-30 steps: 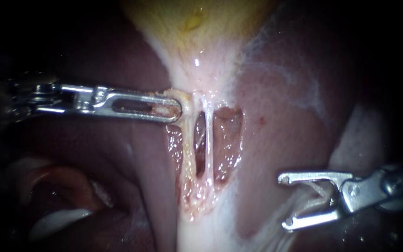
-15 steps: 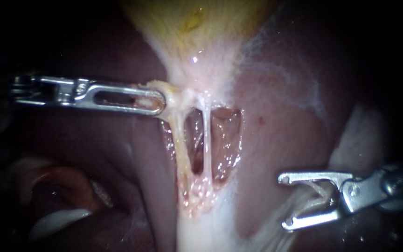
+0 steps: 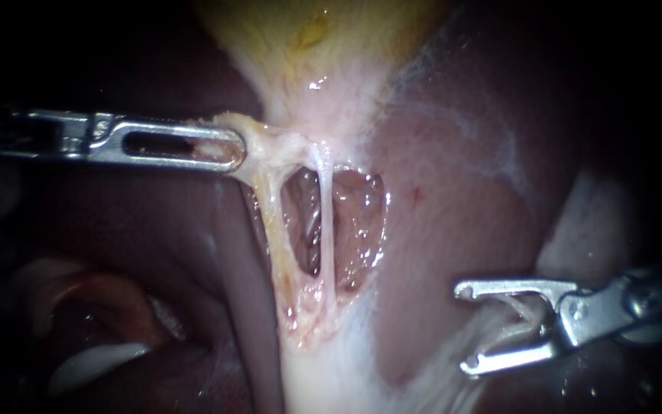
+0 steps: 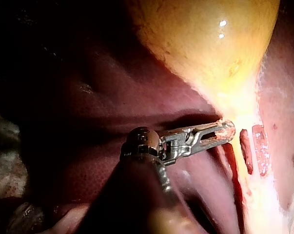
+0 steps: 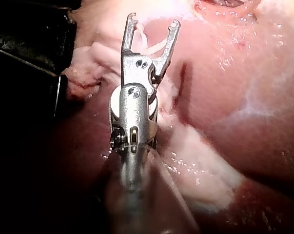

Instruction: Clipping first clip left tube

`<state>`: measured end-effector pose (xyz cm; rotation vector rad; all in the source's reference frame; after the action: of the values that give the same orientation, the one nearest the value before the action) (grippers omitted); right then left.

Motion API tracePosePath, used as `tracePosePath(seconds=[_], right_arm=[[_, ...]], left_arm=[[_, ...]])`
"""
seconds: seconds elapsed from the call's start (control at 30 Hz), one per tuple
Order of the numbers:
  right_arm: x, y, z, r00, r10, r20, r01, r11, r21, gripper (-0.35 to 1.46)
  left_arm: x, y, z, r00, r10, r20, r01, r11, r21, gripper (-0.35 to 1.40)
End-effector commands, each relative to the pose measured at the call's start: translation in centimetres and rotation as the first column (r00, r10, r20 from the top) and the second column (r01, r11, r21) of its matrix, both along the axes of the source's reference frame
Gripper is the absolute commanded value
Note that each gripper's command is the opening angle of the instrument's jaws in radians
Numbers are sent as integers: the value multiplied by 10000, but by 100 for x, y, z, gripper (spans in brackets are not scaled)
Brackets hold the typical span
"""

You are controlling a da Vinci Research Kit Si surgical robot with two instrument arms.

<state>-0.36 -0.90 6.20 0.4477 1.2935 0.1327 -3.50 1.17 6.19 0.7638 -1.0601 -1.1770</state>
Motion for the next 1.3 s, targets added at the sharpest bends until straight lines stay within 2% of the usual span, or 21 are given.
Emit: tracePosePath(seconds=[0.03, 0.27, 0.47, 0.87, 1.07, 1.3], right_arm=[[4, 0, 3, 10000, -7, 11, 7, 10000, 8, 49], [38, 14, 19, 9993, 319, 217, -317, 9995, -96, 49], [75, 27, 42, 9971, 626, 431, -627, 9980, 15, 49], [141, 28, 82, 9906, 1096, 819, -1151, 9912, 654, 50], [160, 21, 101, 9895, 1031, 1016, -1134, 9883, 1016, 49], [173, 10, 122, 9899, 581, 1294, -758, 9877, 1365, 48]], left_arm=[[0, 0, 0, 10000, -2, 2, 2, 10000, -3, -35], [0, -2, -1, 10000, -9, -4, 9, 10000, -8, -35], [-1, -2, -1, 10000, -15, -8, 15, 10000, -10, -35], [-2, -3, -2, 10000, -25, -16, 25, 10000, -11, -35], [-2, -3, -2, 10000, -26, -16, 26, 10000, -11, -35], [-2, -3, -2, 10000, -25, -15, 25, 10000, -11, -35]])
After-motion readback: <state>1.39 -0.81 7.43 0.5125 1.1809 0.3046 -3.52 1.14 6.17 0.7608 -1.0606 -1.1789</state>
